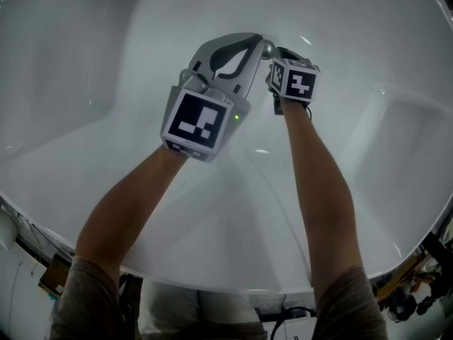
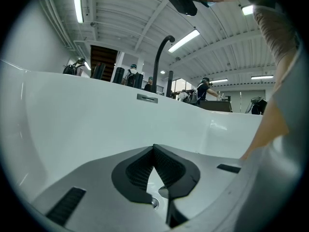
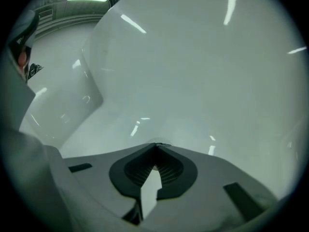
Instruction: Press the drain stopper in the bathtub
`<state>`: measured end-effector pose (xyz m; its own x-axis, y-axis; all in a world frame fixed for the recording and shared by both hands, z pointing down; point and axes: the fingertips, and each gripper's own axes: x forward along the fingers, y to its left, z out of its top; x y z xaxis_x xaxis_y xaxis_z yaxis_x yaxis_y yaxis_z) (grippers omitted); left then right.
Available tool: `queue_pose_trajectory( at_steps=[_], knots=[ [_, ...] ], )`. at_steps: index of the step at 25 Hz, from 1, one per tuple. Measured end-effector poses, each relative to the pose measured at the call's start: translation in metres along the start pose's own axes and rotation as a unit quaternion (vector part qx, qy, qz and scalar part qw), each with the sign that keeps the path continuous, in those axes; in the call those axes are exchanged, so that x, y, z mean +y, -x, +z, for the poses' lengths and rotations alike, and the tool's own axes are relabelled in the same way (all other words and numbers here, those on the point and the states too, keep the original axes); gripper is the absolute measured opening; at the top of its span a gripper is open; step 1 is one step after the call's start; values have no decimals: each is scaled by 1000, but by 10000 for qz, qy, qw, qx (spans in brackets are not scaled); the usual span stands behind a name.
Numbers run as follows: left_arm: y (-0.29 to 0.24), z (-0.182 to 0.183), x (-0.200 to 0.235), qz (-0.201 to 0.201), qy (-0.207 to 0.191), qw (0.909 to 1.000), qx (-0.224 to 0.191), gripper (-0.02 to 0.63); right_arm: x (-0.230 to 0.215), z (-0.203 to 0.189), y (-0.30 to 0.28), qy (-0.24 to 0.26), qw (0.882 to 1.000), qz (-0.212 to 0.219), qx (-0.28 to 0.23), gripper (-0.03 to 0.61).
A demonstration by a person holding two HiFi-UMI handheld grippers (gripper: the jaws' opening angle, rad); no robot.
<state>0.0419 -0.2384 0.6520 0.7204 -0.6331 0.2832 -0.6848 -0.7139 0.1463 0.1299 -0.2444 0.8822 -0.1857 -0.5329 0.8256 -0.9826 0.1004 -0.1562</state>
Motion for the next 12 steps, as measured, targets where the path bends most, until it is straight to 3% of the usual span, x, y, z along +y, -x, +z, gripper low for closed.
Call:
queue_pose_trajectory(
  at_steps=[12],
  knots=[
    [59,120,-45,207,30,9997,-149,2,37,65,161,-1,9981,261,-565,-2]
  ],
)
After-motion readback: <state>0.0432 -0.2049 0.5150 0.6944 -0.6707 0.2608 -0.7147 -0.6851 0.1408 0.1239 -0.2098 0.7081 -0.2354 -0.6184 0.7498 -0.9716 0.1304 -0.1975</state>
